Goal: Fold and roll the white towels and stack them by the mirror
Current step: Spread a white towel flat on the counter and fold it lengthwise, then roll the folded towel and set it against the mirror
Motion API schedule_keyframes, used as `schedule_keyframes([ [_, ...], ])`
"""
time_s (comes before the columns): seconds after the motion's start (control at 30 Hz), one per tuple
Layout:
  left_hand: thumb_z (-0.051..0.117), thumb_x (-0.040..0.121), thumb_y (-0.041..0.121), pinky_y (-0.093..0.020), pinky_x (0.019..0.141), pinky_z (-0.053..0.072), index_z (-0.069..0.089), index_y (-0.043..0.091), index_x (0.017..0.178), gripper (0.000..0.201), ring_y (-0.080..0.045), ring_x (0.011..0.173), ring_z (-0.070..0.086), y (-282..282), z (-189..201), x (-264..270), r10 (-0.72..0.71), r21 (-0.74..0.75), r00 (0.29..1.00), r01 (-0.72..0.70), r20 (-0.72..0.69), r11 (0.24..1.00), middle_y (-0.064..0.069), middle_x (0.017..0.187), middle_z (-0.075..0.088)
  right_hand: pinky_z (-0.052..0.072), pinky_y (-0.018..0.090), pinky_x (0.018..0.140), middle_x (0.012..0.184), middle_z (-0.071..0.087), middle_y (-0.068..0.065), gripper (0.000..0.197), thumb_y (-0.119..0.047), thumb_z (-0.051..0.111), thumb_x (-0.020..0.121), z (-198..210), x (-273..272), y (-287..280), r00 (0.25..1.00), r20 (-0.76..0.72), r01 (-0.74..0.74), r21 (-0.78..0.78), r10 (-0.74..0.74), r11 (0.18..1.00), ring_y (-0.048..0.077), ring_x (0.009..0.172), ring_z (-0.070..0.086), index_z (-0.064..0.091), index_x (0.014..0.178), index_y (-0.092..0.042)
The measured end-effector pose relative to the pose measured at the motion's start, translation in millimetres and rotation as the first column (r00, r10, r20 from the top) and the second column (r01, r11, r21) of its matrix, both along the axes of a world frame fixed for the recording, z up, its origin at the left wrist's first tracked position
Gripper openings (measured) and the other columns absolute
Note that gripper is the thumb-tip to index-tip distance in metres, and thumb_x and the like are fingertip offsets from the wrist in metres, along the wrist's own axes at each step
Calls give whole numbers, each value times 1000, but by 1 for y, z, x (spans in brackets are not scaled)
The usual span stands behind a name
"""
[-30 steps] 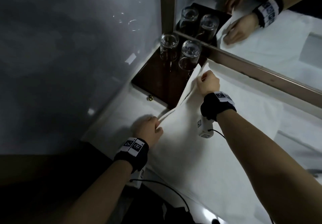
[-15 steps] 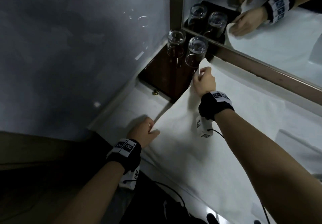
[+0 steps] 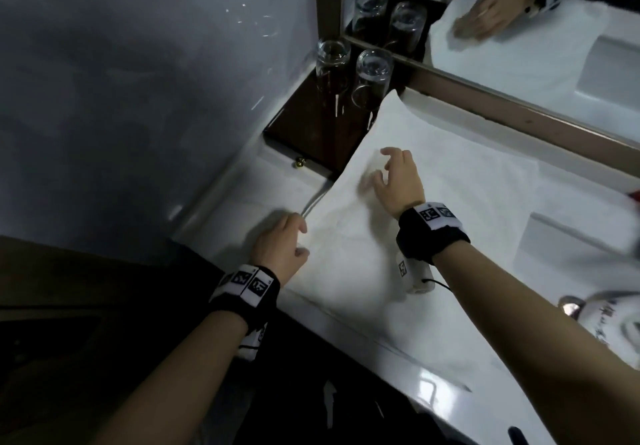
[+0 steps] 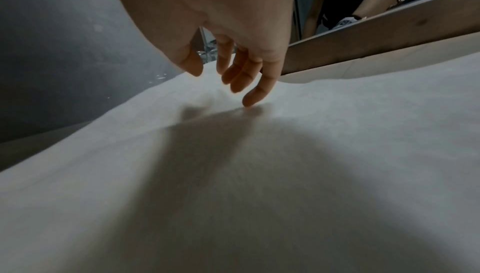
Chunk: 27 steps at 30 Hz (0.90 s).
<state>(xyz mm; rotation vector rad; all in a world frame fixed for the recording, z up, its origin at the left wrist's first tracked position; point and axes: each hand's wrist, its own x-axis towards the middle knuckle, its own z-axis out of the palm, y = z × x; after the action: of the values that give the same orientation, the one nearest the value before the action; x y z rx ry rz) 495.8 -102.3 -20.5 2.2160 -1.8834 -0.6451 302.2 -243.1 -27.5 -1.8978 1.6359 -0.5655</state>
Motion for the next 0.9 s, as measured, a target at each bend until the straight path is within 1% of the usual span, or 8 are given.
schedule_keyframes([
  [0.13, 58, 82, 18, -28, 89, 37, 57, 22, 108, 26, -18, 107, 49, 3, -1, -26, -387, -29, 922, 387, -12, 922, 4, 115, 51, 47, 44, 90, 126, 44, 13, 36, -13, 47, 89, -1, -18, 51, 979, -199, -24, 118, 47, 993, 30, 115, 45, 49, 125, -12],
  [0.2, 59, 83, 27, -28, 102, 28, 52, 28, 121, 39, -15, 125, 36, 6, -7, -35, -499, 1, 866, 499, -5, 866, 8, 132, 42, 45, 44, 92, 130, 42, 12, 37, -14, 47, 88, -2, -25, 79, 939, -333, -32, 157, 83, 987, 32, 119, 41, 50, 125, -14],
  [0.3, 62, 79, 44, -41, 113, 21, 40, 36, 135, 60, -15, 139, 16, 13, -15, -35, -591, 93, 807, 587, 10, 804, 10, 150, 20, 36, 44, 97, 139, 38, 8, 36, -20, 44, 90, -4, -32, 125, 913, -403, 5, 165, 63, 986, 30, 128, 33, 50, 126, -21],
  [0.5, 63, 72, 60, -51, 115, 11, 19, 38, 144, 87, -22, 144, -3, 25, -32, -17, -764, 180, 629, 742, 147, 645, 7, 157, -1, 32, 52, 101, 150, 25, 5, 52, -39, 49, 89, -14, -36, 214, 855, -518, 127, 151, -31, 980, 29, 137, 22, 34, 138, -29],
  [0.63, 51, 80, 64, -53, 115, 2, 8, 39, 146, 82, -24, 145, -9, 30, -42, -12, -785, 156, 590, 772, 187, 617, 5, 158, -9, 17, 60, 109, 158, 3, 4, 83, -66, 46, 81, -27, -48, 260, 816, -578, 118, 219, 31, 969, 38, 143, 3, 9, 146, -29],
  [0.73, 47, 71, 77, -57, 113, -5, -2, 39, 146, 97, -26, 144, -16, 38, -50, -8, -807, 175, 552, 791, 207, 586, 5, 157, -18, 19, 61, 109, 158, 3, 7, 98, -73, 50, 73, -31, -55, 282, 779, -624, 100, 222, 62, 970, 41, 142, 3, 6, 147, -26],
  [0.83, 55, 65, 77, -60, 111, -6, -12, 39, 144, 110, -29, 143, -18, 46, -55, -5, -833, 181, 492, 822, 254, 541, 4, 155, -24, 18, 58, 111, 159, -1, 7, 106, -60, 65, 72, -32, -64, 301, 773, -625, 78, 264, 109, 961, 41, 143, 3, 0, 148, -27],
  [0.9, 67, 69, 61, -61, 111, -1, -14, 39, 143, 112, -32, 143, -15, 50, -55, -5, -835, 181, 462, 832, 299, 525, 2, 155, -23, 26, 53, 108, 159, 7, 8, 102, -35, 73, 74, -28, -69, 312, 757, -646, 74, 234, 98, 969, 40, 141, 15, 5, 149, -27],
])
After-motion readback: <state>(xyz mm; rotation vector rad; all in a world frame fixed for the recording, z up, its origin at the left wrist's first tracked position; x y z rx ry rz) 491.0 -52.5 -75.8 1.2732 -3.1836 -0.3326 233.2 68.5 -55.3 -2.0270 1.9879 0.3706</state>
